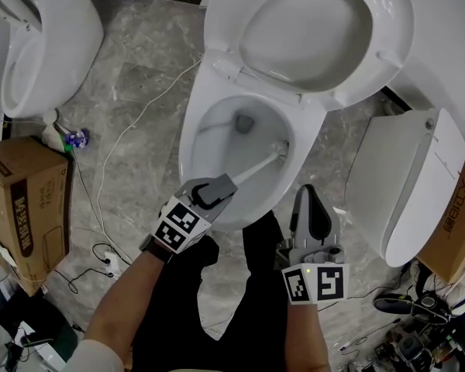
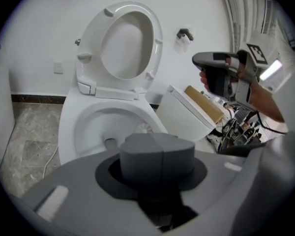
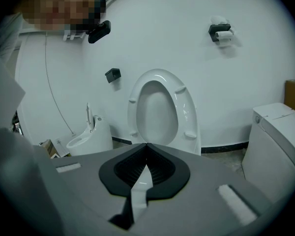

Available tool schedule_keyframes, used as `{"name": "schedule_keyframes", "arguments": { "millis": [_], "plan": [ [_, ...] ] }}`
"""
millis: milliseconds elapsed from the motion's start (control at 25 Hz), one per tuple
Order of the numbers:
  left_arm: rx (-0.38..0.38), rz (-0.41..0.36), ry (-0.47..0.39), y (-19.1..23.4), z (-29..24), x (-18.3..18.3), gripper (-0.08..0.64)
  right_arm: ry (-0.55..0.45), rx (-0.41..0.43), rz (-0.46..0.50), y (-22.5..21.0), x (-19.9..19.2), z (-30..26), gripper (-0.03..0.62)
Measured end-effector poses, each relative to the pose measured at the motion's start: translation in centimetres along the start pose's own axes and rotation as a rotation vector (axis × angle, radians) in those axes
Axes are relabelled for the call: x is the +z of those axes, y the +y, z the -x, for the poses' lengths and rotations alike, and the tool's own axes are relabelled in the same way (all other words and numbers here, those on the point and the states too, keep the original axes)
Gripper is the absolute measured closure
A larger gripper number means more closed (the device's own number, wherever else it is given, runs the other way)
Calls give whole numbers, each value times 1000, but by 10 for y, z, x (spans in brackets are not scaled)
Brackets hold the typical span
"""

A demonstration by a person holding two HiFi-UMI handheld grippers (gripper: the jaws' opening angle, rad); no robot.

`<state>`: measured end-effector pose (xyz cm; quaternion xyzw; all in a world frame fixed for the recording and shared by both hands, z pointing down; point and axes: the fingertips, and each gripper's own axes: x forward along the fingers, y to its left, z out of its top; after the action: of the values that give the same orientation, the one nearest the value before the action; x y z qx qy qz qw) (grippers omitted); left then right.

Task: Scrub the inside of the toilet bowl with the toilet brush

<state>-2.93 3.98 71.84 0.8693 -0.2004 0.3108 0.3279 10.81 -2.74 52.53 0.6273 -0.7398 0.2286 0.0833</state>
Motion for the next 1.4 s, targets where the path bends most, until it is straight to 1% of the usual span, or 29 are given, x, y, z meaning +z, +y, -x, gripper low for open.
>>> {"name": "schedule_keyframes", "arguments": {
  "millis": [160, 360, 640, 1040, 1200, 1400],
  "plan": [
    [-28, -14, 32, -14, 13, -5, 405, 11, 3, 1, 6, 4, 6, 580],
    [-51, -55, 87, -23, 29, -17, 405, 24, 3, 1, 14, 8, 14, 580],
    [-77, -115, 199, -36, 57, -29, 405, 44, 20, -9, 28, 19, 24, 580],
    [-97, -160, 337, -45, 87, -42, 405, 51, 37, -13, 35, 35, 29, 580],
    [-102, -213, 403, -49, 98, -48, 405, 58, 45, -21, 36, 36, 29, 580],
    [-88, -299, 515, -52, 116, -51, 405, 67, 74, -22, 41, 42, 25, 580]
  ]
}}
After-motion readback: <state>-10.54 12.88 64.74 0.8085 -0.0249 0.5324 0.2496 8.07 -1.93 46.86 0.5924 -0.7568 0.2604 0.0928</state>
